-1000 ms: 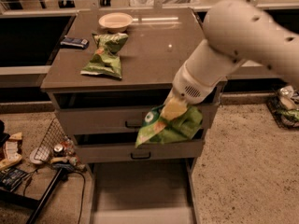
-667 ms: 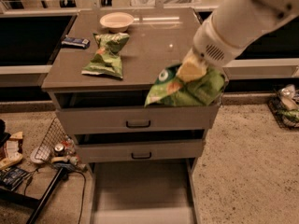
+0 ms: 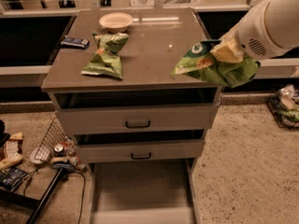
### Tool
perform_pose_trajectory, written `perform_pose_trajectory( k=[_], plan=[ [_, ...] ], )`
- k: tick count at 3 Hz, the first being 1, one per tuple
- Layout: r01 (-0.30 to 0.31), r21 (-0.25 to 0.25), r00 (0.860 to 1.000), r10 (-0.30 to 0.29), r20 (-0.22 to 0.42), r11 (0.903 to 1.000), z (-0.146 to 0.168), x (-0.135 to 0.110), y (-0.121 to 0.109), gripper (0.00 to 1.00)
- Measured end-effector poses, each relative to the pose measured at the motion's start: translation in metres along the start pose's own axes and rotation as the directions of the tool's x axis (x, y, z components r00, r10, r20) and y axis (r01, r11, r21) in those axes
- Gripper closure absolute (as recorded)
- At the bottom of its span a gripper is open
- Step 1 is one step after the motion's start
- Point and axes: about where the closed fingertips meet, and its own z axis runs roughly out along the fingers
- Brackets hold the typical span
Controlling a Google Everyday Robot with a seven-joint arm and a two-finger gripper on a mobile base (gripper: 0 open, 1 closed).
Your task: Pick green rice chip bag from bottom drawer and place on counter
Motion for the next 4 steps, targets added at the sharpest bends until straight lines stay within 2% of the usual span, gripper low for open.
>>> perform_pose_trajectory(
  k=[1,2,3,4],
  plan=[
    [0.022,0.070,0.988,-0.032,0.151,0.9973,0.020,0.001,-0.037,1.00],
    [0.070,0.128,0.955,-0.103,0.277,0.9894,0.058,-0.012,-0.080,1.00],
    [0.115,0.142,0.924,-0.158,0.347,0.9831,0.105,-0.034,-0.110,1.00],
    [0.136,0.125,0.908,-0.174,0.382,0.9828,0.160,-0.042,-0.127,1.00]
  ],
)
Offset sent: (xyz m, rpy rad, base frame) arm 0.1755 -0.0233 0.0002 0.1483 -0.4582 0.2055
